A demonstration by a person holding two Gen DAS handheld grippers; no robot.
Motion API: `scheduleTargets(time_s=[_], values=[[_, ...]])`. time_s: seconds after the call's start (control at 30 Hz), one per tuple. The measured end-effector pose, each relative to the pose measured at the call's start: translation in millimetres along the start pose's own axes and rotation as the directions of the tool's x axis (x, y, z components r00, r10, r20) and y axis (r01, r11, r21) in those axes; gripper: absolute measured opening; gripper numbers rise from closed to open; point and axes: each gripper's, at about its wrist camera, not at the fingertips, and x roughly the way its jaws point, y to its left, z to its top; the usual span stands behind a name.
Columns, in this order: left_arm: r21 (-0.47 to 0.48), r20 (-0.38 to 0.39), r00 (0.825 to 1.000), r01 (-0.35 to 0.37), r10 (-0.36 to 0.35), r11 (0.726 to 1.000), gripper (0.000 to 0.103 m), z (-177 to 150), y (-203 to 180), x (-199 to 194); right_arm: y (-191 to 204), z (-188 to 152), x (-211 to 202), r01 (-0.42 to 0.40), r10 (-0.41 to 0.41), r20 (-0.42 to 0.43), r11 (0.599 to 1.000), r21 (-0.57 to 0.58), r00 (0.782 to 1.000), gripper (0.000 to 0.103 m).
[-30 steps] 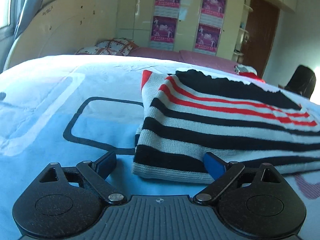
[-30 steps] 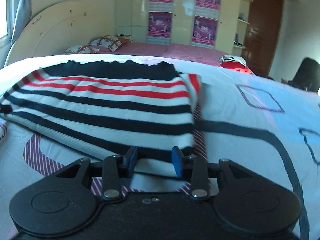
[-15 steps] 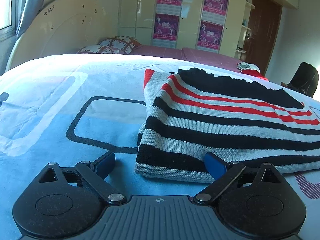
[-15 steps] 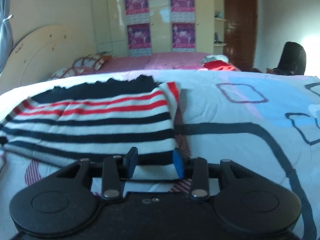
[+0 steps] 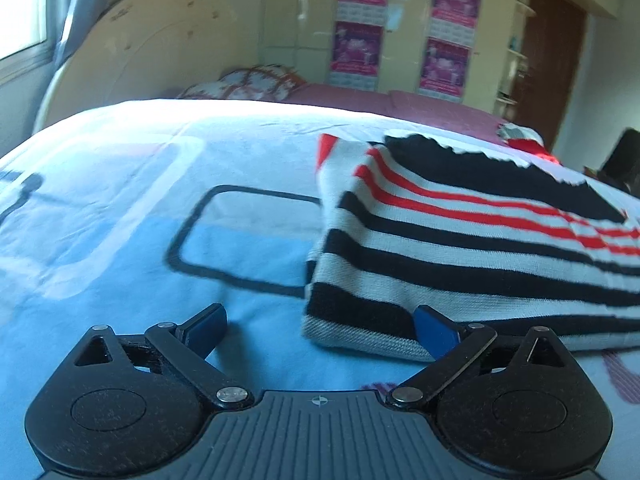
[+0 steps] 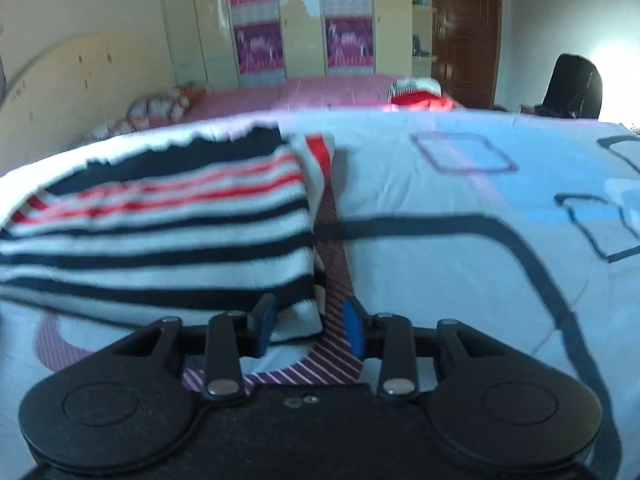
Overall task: Fold small clothes
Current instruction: 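Grasp the folded sweater edge with the left gripper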
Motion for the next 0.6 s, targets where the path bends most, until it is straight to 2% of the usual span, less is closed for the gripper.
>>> scheduleTargets(time_s=[0.07,0.13,0.23,0.27,0.3,0.33,0.5,0.53,0.6], values=[[-0.029,0.019,1.0,0.015,-0.015,0.999,0.099,-1.4,1.0,-15.7,2.6,1.0,-13.3,-0.032,0.032,0.023,0.999,0.012,0.999,0.037],[-0.072,0.027,0.998,0.06,-0.058,0.996,0.099,-3.1,-0.5,-27.8,9.1,2.0,-18.0,-0.061,0.061,0.012,0.998,0.013,0.998,0.037],[-0.187,0.012,0.982,0.187,-0.188,0.964,0.098,-8.3,-1.7,-31.6,26.1,3.6,-19.0,-0.109,0.109,0.011,0.994,0.012,0.994,0.034],[-0.241,0.002,0.974,0.221,-0.227,0.945,0.089,-11.4,-0.7,-28.2,32.0,5.1,-19.3,-0.133,0.133,0.016,0.991,0.021,0.991,0.032],[-0.305,-0.018,0.964,0.248,-0.266,0.919,0.077,-14.9,2.1,-21.4,37.4,6.8,-18.4,-0.162,0.162,0.023,0.986,0.034,0.987,0.023],[-0.379,-0.031,0.953,0.267,-0.301,0.886,0.074,-18.6,7.4,-13.5,43.1,8.8,-16.9,-0.185,0.184,0.028,0.981,0.051,0.983,0.011],[-0.573,0.059,0.927,0.336,-0.371,0.747,0.075,-27.8,28.7,4.8,63.5,18.3,-4.6,-0.248,0.246,0.035,0.963,0.102,0.969,0.009],[-0.586,0.071,0.92,0.351,-0.385,0.731,0.074,-27.5,30.5,10.2,66.8,19.9,-1.0,-0.257,0.255,0.032,0.961,0.106,0.966,0.009],[-0.585,0.095,0.91,0.379,-0.404,0.717,0.075,-27.0,29.5,19.4,74.2,22.9,5.9,-0.272,0.271,0.028,0.957,0.102,0.962,0.009]])
